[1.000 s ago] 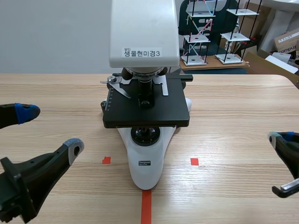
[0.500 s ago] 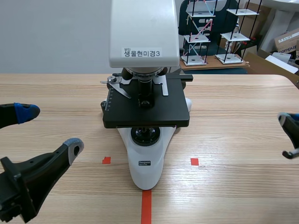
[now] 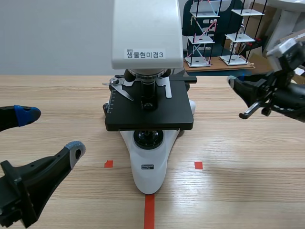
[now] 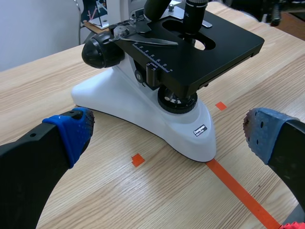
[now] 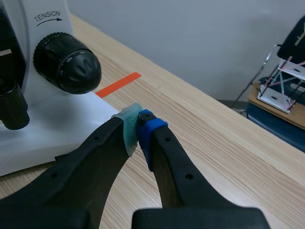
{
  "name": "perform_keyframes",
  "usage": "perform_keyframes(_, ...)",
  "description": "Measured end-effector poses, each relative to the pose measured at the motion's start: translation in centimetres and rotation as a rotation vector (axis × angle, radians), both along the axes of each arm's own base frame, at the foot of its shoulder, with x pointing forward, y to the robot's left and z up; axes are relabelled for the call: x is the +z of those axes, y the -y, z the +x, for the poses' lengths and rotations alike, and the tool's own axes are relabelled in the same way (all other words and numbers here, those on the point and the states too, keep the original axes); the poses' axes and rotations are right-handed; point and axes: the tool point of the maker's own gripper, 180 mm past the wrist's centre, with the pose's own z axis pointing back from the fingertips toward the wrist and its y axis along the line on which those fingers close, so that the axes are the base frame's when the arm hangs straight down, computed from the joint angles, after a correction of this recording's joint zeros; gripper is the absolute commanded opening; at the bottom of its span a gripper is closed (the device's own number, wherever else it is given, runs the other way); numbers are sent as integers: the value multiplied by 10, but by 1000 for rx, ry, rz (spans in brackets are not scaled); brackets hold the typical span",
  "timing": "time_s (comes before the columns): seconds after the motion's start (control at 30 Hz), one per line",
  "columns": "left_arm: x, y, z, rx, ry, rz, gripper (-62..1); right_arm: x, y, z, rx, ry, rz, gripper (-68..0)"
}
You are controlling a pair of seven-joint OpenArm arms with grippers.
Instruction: Point at the fine focus knob
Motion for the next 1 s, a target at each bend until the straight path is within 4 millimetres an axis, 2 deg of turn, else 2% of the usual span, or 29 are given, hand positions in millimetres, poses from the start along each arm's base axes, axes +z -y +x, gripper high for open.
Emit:
perform_keyframes(0.17, 0, 0, 0, 0, 0, 0, 14, -14, -29, 8, 46, -36, 5, -677)
perform_keyframes(0.3, 0, 0, 0, 0, 0, 0, 14, -16, -39, 13, 53, -46, 22, -677)
perform_keyframes(1.0, 0, 0, 0, -1, 0, 0, 14, -15, -41, 15, 54, -43, 25, -677)
